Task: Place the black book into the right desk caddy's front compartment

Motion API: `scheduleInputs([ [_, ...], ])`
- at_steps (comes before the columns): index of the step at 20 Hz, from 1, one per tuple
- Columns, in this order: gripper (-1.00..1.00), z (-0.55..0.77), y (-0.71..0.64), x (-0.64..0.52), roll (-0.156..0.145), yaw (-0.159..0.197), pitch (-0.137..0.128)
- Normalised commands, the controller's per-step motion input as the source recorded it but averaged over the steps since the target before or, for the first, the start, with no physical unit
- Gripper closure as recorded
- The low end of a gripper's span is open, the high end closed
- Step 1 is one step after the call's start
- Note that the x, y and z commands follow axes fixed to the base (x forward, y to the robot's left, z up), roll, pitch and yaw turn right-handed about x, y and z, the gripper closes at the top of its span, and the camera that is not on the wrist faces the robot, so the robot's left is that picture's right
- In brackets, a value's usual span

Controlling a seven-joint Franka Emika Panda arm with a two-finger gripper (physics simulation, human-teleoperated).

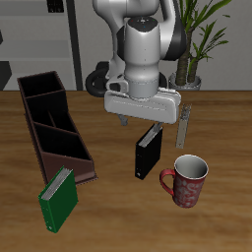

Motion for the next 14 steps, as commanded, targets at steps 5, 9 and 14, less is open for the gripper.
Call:
scheduleInputs([
  [5, -1.00, -0.22, 0.08, -0.01, 0.008, -0.021, -0.008],
  [9, -1.00, -0.23, 0.01, 0.00, -0.010, -0.010, 0.019],
  [14, -1.00, -0.15, 0.02, 0.02, 0.010, -0.007, 0.021],
])
